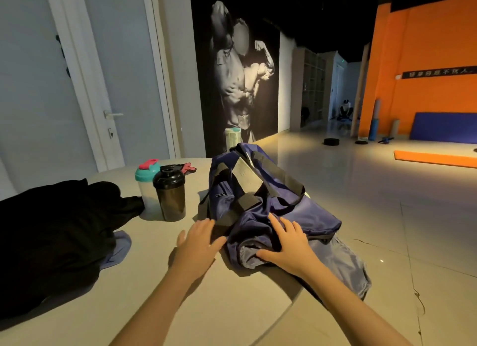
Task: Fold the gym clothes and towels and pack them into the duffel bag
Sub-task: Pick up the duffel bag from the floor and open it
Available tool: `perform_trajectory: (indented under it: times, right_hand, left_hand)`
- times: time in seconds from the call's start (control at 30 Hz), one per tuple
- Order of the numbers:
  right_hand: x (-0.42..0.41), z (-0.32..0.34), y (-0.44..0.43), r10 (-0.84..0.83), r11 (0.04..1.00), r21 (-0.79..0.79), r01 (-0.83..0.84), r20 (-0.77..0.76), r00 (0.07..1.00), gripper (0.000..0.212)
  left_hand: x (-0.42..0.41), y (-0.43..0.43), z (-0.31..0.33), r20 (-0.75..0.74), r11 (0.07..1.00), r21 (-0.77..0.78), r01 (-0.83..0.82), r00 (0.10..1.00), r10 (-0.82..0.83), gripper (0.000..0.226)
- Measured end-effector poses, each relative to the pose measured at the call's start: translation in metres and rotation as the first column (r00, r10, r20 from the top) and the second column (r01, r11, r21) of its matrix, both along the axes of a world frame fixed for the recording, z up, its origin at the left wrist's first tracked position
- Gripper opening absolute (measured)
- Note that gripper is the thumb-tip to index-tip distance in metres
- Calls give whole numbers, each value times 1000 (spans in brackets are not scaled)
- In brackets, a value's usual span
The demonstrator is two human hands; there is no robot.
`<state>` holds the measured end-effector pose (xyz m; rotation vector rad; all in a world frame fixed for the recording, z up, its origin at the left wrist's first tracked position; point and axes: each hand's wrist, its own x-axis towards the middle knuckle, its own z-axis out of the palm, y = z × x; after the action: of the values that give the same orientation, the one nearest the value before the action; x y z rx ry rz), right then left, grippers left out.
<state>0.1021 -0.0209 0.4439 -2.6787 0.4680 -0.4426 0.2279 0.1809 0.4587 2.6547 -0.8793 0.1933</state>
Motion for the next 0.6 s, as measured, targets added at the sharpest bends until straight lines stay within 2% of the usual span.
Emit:
perform_trajectory:
  times: [0.07,0.17,0.23,0.33,0.4,0.47,0.53,0.6]
  right_hand:
    - [5,-8,0,26,999,-38,-26,-17,1000,93]
    - [16,-7,1,95,995,10,-95,-19,995,92]
    - [29,-4,0,143,989,37,-141,-33,989,93]
    - [50,3,0,177,984,32,-175,-77,981,91]
    - [65,8,7,82,992,-87,-89,-81,993,91]
    - [72,9,24,-144,971,-194,138,-20,989,87]
    - [69,1,45,-244,968,-54,246,43,969,82]
    - [63,-12,58,-201,977,90,194,70,977,79]
  left_hand:
    - [8,37,-8,-6,990,118,-72,997,73,59]
    - [18,80,-20,-67,951,262,-163,980,187,60]
    - [22,92,-28,-105,943,274,-188,969,224,60]
    - [20,92,-36,-70,945,237,-224,967,247,59]
    - [18,92,-38,-46,948,223,-227,969,243,59]
    - [19,92,-38,-45,951,215,-222,971,237,58]
    - [20,93,-39,-45,950,227,-217,972,232,59]
    - [21,93,-39,-40,948,235,-216,972,231,59]
